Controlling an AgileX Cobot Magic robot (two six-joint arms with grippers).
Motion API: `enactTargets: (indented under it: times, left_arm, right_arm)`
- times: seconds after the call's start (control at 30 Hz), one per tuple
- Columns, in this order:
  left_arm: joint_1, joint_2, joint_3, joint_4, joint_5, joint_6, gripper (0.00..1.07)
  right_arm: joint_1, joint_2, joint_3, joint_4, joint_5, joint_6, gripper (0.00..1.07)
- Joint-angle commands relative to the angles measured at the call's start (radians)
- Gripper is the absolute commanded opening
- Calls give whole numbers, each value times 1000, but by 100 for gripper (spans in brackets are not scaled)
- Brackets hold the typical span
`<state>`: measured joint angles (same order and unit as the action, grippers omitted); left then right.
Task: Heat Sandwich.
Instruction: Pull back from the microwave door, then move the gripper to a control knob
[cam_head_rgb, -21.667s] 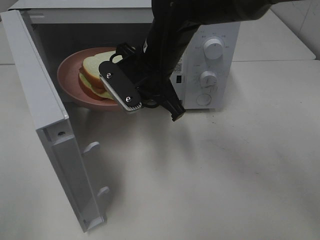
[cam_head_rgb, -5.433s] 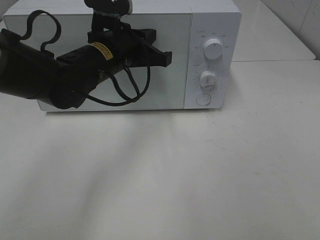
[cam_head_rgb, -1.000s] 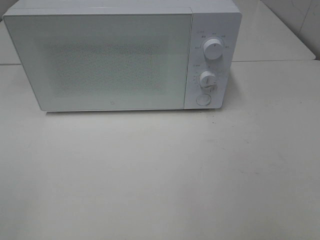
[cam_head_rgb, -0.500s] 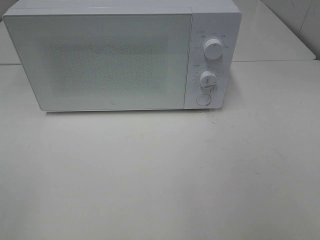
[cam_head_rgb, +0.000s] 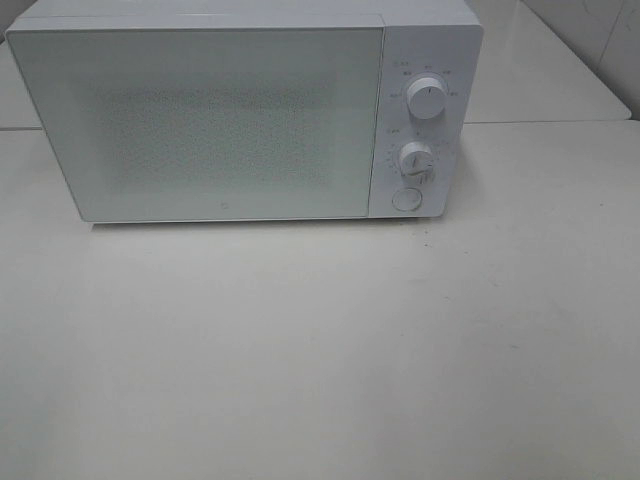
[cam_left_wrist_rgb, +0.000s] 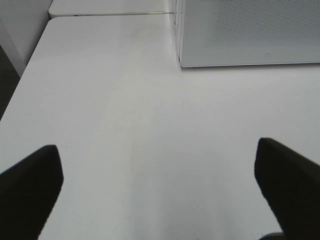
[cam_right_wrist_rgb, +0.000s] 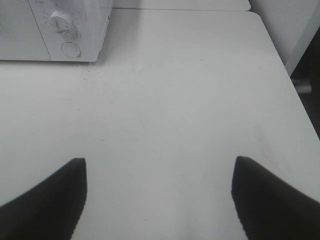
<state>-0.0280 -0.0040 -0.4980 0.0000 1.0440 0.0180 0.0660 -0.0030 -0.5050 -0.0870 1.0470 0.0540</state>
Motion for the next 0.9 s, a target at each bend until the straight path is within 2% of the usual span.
enactTargets:
  times: [0.03, 0.23, 0.47, 0.9]
  left_arm:
    - [6, -27, 3, -9, -15, -1, 101]
    - [6, -27, 3, -9, -15, -1, 101]
    - [6, -27, 3, -9, -15, -1, 101]
    - [6, -27, 3, -9, -15, -1, 101]
  right_arm:
    - [-7, -27, 0, -3, -10, -1, 76]
    - [-7, -27, -1, -5, -13, -2, 76]
    - [-7, -18, -55, -7, -47, -2, 76]
    - [-7, 212, -65, -7, -243, -2, 76]
